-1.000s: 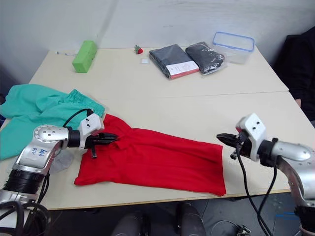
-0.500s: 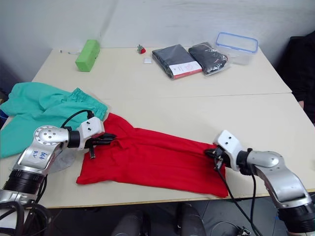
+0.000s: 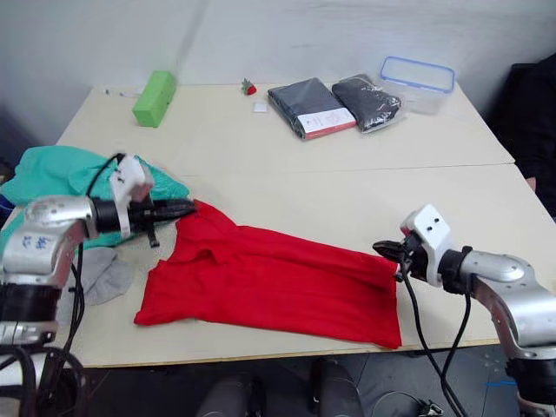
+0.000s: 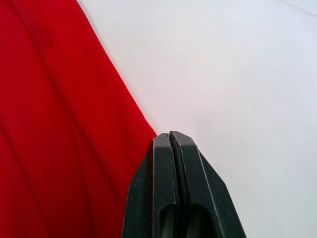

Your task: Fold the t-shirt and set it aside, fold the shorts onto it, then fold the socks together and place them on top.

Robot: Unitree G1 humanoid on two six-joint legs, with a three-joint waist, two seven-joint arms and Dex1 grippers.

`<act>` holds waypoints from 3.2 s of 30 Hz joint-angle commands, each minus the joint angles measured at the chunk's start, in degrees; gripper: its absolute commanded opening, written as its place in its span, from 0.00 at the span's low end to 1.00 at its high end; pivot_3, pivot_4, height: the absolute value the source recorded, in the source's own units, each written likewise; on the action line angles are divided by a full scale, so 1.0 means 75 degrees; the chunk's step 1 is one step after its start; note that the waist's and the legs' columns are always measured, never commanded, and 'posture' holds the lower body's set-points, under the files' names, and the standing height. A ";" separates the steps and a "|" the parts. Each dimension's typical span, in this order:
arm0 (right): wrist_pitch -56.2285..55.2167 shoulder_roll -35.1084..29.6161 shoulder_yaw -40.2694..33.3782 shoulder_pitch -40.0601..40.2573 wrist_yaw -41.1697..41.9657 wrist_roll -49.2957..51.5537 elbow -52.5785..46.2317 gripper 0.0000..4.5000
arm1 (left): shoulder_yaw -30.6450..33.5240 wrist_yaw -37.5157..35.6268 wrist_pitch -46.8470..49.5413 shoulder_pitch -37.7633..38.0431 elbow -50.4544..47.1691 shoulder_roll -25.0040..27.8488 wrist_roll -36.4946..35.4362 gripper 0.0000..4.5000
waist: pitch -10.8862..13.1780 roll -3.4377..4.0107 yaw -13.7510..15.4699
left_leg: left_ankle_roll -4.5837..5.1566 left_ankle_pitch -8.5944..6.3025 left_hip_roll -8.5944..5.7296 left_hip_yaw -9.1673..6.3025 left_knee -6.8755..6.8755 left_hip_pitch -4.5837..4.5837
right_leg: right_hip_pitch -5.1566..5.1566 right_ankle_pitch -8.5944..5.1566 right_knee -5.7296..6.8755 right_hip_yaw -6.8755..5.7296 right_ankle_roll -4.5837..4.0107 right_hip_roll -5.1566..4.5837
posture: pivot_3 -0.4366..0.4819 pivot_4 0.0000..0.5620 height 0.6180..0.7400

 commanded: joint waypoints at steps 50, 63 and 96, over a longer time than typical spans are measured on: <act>0.0327 -0.1028 0.2021 -0.1858 0.2202 -0.1171 0.2279 0.40 | 0.0020 -0.1451 0.1792 0.0944 -0.5093 0.0460 -0.3397 1.00 | 0.0020 0.0014 -0.0168 | -0.0009 0.0010 0.0007 -0.0025 0.0015 -0.0029 | -0.0004 0.0003 -0.0012 -0.0006 0.0005 0.0005 | 0.48 0.27 1.00; -0.2612 -0.0049 0.3889 -0.5847 0.3414 -0.3373 0.6324 0.00 | -0.0044 -0.1152 0.1528 0.1054 -0.5118 0.0365 -0.3105 1.00 | 0.0037 0.0040 -0.0320 | -0.0015 0.0014 0.0007 -0.0013 0.0012 -0.0024 | -0.0013 0.0000 -0.0016 0.0007 0.0000 0.0010 | 0.48 0.27 1.00; 0.2476 -0.0385 -0.0536 -0.2423 0.1988 -0.1992 -0.0061 0.99 | -0.1531 -0.2133 -0.1132 -0.1383 0.0339 -0.0379 -0.0662 1.00 | 0.0066 0.0093 -0.0094 | -0.0025 0.0020 0.0008 -0.0052 0.0017 -0.0052 | -0.0018 -0.0002 0.0005 -0.0038 -0.0003 0.0010 | 0.48 0.27 1.00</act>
